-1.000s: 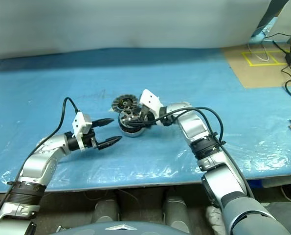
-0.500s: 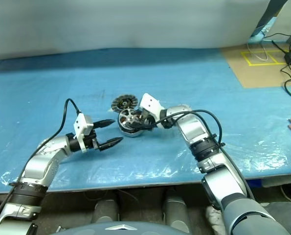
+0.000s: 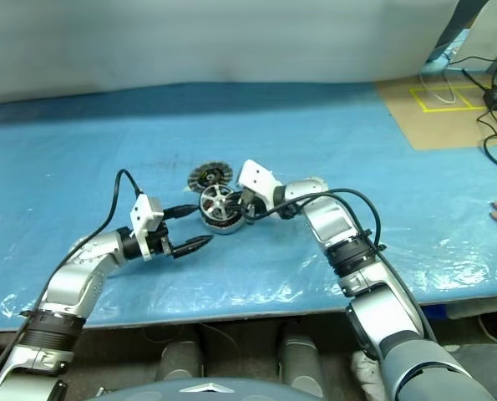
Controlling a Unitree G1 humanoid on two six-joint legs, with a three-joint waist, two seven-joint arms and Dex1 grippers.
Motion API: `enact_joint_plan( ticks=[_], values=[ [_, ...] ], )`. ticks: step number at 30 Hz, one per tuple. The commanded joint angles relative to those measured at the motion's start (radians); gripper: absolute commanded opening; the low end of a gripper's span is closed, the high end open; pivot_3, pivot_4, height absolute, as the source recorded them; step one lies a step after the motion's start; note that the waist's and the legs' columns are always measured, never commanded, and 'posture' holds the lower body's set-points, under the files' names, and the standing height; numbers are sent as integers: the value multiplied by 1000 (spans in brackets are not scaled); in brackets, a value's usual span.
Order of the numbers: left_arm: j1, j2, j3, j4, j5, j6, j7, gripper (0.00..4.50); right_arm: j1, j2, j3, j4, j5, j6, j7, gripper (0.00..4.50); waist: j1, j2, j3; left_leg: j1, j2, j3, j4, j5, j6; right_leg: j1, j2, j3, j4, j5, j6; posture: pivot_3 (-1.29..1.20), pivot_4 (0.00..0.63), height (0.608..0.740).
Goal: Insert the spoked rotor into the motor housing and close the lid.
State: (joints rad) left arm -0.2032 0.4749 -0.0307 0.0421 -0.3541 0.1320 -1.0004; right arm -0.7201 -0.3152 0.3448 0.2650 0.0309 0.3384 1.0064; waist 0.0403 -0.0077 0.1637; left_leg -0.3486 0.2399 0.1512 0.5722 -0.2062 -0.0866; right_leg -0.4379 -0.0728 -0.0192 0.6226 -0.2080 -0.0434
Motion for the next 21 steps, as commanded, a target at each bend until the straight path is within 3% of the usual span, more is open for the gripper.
enact_joint_plan(
  ticks=[1, 9, 12, 20, 21],
  values=[
    [-2, 4, 9, -24, -10, -13, -5, 4500, 20, 2, -6, -16, 14, 12, 1, 744, 0, 0, 0, 0, 0, 0, 0, 0, 0, 0, 0, 0, 0, 0, 0, 0, 150, 740],
    [-3, 8, 11, -25, -11, -11, -8, 4500, 36, -12, -53, -66, 78, 44, 21, 744, 1, 0, 0, 0, 0, 0, 0, 0, 0, 0, 0, 0, 0, 0, 0, 0, 150, 740],
    [-6, 11, 12, -24, -13, -10, -12, 4500, 26, -31, -58, -87, 84, 57, 28, 19, 2, 0, 0, 0, 0, 0, 0, 0, 0, -1, 0, 0, 0, 0, 0, 0, 150, 740],
    [-11, 19, 17, -29, -22, 0, -19, 4500, -90, -58, -47, -130, 106, 113, 92, 19, 1, 0, 0, 0, 0, 0, 0, 0, 0, -1, 0, 0, 0, 0, 0, 0, 150, 740],
    [-11, 19, 16, -29, -22, 0, -19, 4500, -98, -64, -40, -127, 103, 109, 106, 549, 2, 0, 0, 0, 0, 0, 0, 0, 0, -1, 0, 0, 0, 0, 0, 0, 150, 740]
  ],
)
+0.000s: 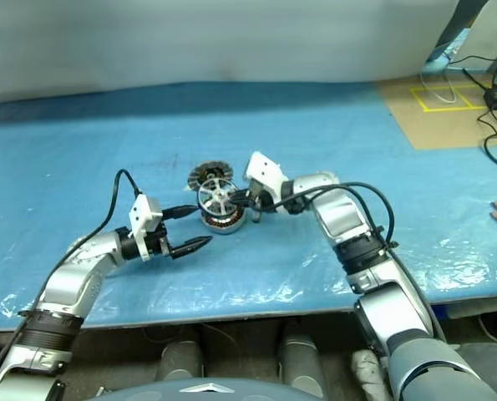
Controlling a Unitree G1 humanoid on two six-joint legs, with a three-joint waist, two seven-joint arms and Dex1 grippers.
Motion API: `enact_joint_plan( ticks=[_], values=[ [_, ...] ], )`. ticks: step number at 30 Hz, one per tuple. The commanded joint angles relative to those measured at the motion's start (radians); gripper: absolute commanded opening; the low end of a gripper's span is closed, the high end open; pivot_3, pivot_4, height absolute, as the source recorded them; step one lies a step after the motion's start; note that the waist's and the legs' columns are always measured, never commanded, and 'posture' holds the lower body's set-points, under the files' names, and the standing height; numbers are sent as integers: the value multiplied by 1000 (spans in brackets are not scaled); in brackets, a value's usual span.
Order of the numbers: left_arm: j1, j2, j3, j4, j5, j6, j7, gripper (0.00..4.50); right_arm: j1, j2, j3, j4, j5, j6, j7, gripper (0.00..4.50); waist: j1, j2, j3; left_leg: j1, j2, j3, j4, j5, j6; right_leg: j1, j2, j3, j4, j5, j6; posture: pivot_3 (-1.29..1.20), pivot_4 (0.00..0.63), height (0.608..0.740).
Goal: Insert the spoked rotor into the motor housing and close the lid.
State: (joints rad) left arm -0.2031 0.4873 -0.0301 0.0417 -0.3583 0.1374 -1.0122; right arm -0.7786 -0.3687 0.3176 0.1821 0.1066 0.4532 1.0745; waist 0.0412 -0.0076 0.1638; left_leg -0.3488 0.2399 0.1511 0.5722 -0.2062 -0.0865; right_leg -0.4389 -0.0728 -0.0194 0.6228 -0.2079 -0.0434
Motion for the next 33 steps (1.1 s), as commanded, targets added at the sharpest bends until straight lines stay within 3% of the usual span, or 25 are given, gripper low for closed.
enact_joint_plan(
  ticks=[1, 12, 24, 30, 33],
  values=[
    [-11, 6, 15, -29, -17, -5, -6, 4500, -44, -16, -6, -39, 23, -15, 46, 810, 2, 0, 0, 0, 0, 0, 0, 0, 0, 0, 0, 0, 0, 0, 0, 0, 150, 740],
    [13, -3, 17, -44, -16, -9, 10, 4500, -23, -52, 20, -2, -9, -58, 74, 4469, 4, 0, 0, 0, 0, 0, 0, 0, 0, -1, 0, 0, 0, 0, 0, 0, 150, 740],
    [-12, -3, 10, -17, -12, -15, 1, 4500, -36, -9, 4, -23, 24, -5, 39, 4469, 3, 0, 0, 0, 0, 0, 0, 0, 0, -1, 0, 0, 0, 0, 0, 0, 150, 740],
    [-10, -9, 11, -21, -15, -12, 7, 4500, 1, -1, 51, -2, -54, -82, -25, 4469, 3, 0, 0, 0, 0, 0, 0, 0, 0, 0, 0, 0, 0, 0, 0, 0, 150, 740],
    [-10, -15, 18, -13, -10, -15, 19, 4500, 71, 59, 40, 29, -34, -93, -76, 3863, 3, 0, 0, 0, 0, 0, 0, 0, 0, 0, 0, 0, -1, 0, 0, 0, 150, 740]
  ],
)
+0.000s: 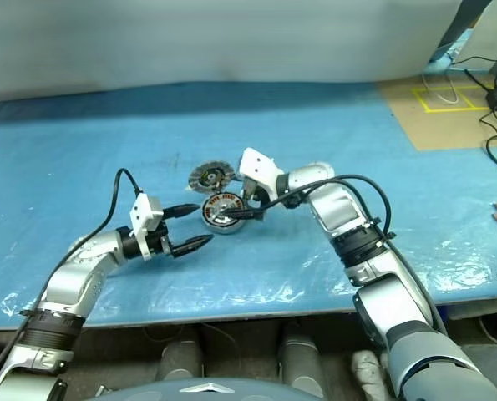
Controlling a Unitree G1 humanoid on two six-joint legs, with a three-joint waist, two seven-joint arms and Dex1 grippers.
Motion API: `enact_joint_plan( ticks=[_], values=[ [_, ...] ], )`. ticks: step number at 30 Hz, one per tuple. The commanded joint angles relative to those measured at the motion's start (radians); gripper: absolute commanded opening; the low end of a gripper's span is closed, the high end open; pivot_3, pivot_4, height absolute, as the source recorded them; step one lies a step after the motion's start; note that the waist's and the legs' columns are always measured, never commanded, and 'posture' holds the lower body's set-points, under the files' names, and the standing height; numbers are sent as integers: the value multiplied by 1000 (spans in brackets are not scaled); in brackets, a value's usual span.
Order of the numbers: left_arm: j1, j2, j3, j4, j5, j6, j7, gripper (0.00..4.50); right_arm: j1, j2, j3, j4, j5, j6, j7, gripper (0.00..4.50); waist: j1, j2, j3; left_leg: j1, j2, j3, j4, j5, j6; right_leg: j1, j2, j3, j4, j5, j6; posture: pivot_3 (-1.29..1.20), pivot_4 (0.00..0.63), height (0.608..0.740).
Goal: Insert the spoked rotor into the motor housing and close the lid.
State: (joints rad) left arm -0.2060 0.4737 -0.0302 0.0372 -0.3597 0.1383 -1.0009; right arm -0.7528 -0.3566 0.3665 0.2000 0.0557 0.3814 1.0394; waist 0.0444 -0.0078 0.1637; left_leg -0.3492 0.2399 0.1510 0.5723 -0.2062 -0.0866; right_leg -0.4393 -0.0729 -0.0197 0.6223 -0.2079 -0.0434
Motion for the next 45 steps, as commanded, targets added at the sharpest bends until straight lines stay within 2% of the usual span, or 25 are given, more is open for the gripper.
enact_joint_plan(
  ticks=[1, 7, 11, 19, 28, 34, 38, 42, 45],
  values=[
    [-6, -3, 20, -9, -9, -15, 11, 4500, 55, 66, -13, 36, 11, -32, -68, 3547, -2, 0, 0, 0, 0, 0, 0, 0, 0, 0, 0, 0, 0, 0, 0, 0, 150, 740],
    [-3, 10, 50, -5, -23, 0, 28, 4500, 8, 178, -101, 122, 69, -10, -140, 1415, -4, 0, 0, 0, 0, 0, 0, 0, 0, 0, 0, 0, 1, 0, 0, 0, 150, 740],
    [-3, 23, 78, -14, -59, 44, 25, 4500, -8, 205, -132, 124, 101, 15, -140, 16, -3, 0, 0, 1, 0, 0, 0, 0, 0, -1, 0, 0, 1, 0, 0, 0, 150, 740],
    [-17, 40, 105, 35, -50, 25, 24, 4500, 20, 193, -89, 150, 59, -8, -131, 16, -2, 0, 0, 1, 0, 0, 0, 0, 0, -1, 0, 0, 0, 0, 0, 0, 150, 740],
    [-131, 43, 157, 196, -50, 56, 78, 4500, 66, 163, -46, 212, 8, -22, -133, 16, -2, 0, 0, 1, 0, 0, 0, 0, 0, 0, 0, 0, 0, 0, 0, 0, 150, 740],
    [-332, 42, 250, 365, -142, 163, 93, 4500, 110, 141, -49, 162, 16, -17, -129, 16, 3, 0, 0, 1, -1, -1, 1, 0, 0, 2, 0, 0, 0, 0, 0, 0, 150, 740],
    [-514, 40, 251, 549, -120, 153, 71, 4500, 138, 134, -118, 25, 116, 73, -109, 16, 10, 0, 0, 2, -1, -1, 1, 0, 0, 4, -1, 0, 0, 0, 0, 0, 150, 740],
    [-697, 1, 225, 805, -53, 69, 58, 4500, 166, 92, -214, -131, 238, 202, -100, 16, 23, 0, 0, 0, -2, -2, 1, 0, 0, 2, -1, -1, -2, 0, 0, 0, 150, 740],
    [-784, -62, 165, 972, 35, -27, 25, 3878, 233, 14, -258, -276, 294, 279, -89, 0, 33, 0, 0, -1, -2, -2, 0, 0, 0, 2, -1, -1, -3, 1, 1, 0, 150, 740]
  ],
)
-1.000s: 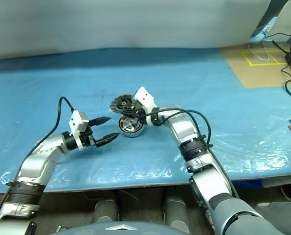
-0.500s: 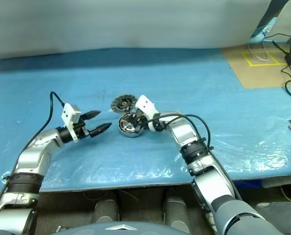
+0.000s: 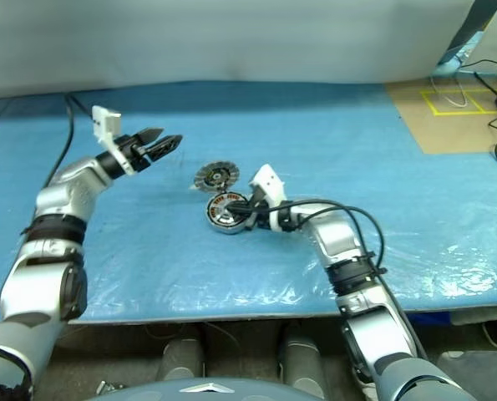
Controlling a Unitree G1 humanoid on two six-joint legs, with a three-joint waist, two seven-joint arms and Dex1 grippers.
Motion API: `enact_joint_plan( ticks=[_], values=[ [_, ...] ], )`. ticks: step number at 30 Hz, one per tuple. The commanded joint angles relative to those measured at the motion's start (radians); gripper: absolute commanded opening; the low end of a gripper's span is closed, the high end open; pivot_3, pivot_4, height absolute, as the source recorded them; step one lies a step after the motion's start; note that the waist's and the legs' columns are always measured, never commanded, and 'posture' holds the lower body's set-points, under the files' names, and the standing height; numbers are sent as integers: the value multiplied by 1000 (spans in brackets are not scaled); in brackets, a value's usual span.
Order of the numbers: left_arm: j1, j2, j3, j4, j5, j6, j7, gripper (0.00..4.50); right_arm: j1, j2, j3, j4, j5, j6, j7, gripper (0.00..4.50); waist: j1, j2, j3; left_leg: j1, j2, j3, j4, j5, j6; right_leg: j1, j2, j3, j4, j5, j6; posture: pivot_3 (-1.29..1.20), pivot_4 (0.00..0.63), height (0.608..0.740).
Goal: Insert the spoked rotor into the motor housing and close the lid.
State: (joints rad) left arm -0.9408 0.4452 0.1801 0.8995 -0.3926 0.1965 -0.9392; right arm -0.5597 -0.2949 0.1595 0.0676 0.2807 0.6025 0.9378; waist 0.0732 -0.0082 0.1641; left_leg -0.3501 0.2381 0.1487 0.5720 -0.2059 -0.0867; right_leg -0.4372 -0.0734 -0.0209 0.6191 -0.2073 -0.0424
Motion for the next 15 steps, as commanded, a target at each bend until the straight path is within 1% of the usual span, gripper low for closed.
enact_joint_plan(
  ticks=[1, 3, 6, 7, 11, 15],
  values=[
    [-65, -54, -65, 153, 96, -117, -55, 3589, 68, -74, -60, -185, 78, 75, 9, 0, 9, 0, 0, 0, 0, 0, 0, 0, 0, 0, 0, 0, -1, 1, 2, 0, 150, 740],
    [-86, -88, -98, 213, 143, -173, -79, 2873, 118, -118, -81, -248, 89, 99, -11, 0, 18, 0, 0, 0, 0, 0, -2, 0, 0, 2, 0, 0, -2, 3, 5, 0, 150, 740],
    [-111, -124, -118, 264, 179, -209, -134, 1770, 196, -186, -106, -335, 90, 107, -32, 0, 19, -2, 1, -2, 0, -1, -3, 0, 0, 1, 0, 0, -3, 4, 6, 0, 150, 740],
    [-119, -135, -123, 273, 187, -213, -162, 1487, 227, -209, -121, -366, 93, 110, -40, 0, 22, -3, 2, -2, 0, -1, -4, 0, 0, 1, 0, 0, -3, 4, 6, 0, 150, 740],
    [-142, -151, -122, 287, 197, -212, -252, 1487, 318, -255, -178, -434, 112, 120, -84, 0, 26, -3, 2, -1, -1, -1, -5, 0, 0, 2, 0, 0, -5, 4, 6, 0, 150, 740],
    [-148, -147, -128, 268, 203, -213, -351, 1487, 372, -260, -207, -473, 116, 125, -139, 0, 24, -3, 2, 1, -2, -1, -5, 0, 0, 6, 0, 1, -11, 4, 6, 0, 150, 740]
  ],
)
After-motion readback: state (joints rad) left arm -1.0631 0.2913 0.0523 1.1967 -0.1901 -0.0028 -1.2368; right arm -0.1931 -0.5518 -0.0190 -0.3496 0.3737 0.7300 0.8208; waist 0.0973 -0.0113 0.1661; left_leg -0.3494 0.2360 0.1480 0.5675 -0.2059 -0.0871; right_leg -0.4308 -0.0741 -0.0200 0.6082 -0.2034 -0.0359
